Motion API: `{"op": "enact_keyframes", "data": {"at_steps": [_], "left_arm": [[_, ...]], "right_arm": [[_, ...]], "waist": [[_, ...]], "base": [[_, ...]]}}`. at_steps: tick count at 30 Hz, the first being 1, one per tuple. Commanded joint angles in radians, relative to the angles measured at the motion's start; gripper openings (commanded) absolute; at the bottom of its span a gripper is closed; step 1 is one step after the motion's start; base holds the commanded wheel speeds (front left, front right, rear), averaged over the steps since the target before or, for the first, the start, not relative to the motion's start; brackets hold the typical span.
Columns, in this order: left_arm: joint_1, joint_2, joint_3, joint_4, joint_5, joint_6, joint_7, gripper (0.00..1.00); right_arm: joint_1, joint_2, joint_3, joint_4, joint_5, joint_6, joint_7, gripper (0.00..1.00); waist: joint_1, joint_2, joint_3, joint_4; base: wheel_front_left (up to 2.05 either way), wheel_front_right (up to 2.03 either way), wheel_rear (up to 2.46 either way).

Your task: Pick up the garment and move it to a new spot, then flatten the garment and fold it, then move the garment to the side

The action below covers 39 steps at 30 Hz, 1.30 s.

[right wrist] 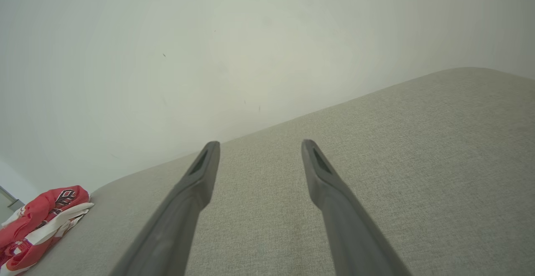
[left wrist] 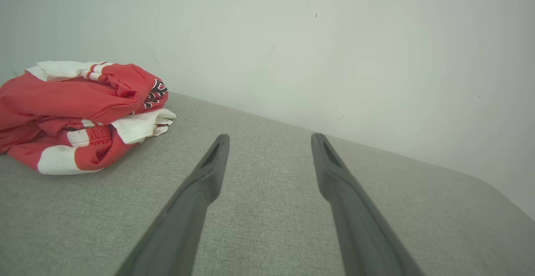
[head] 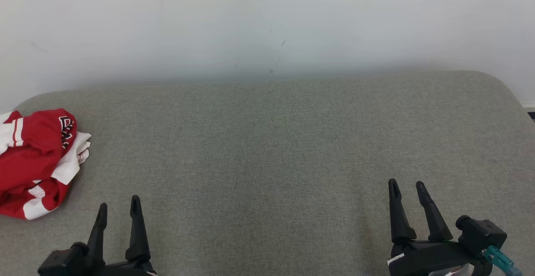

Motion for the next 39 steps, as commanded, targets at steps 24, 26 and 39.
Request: {"op": "enact_keyframes", "data": {"at_steps": [24, 26, 39], "left_arm": [[0.031, 0.029, 0.027, -0.010, 0.219, 0.002, -0.060, 1.00], [0.036, 0.029, 0.031, -0.001, 0.232, 0.004, -0.064, 1.00], [0.036, 0.031, 0.036, 0.055, 0.332, 0.016, -0.087, 1.00]], "right_arm": [[0.019, 0.000, -0.025, -0.008, -0.215, -0.002, -0.060, 1.00], [0.021, 0.000, -0.028, -0.006, -0.230, -0.002, -0.063, 1.00], [0.029, 0.000, -0.026, -0.002, -0.321, -0.002, -0.087, 1.00]], "waist": [[0.0000, 0.0000, -0.001, 0.004], [0.0000, 0.0000, -0.002, 0.005], [0.0000, 0.0000, -0.006, 0.005]], "base": [[0.00, 0.00, 0.00], [0.00, 0.00, 0.00], [0.00, 0.00, 0.00]]}}
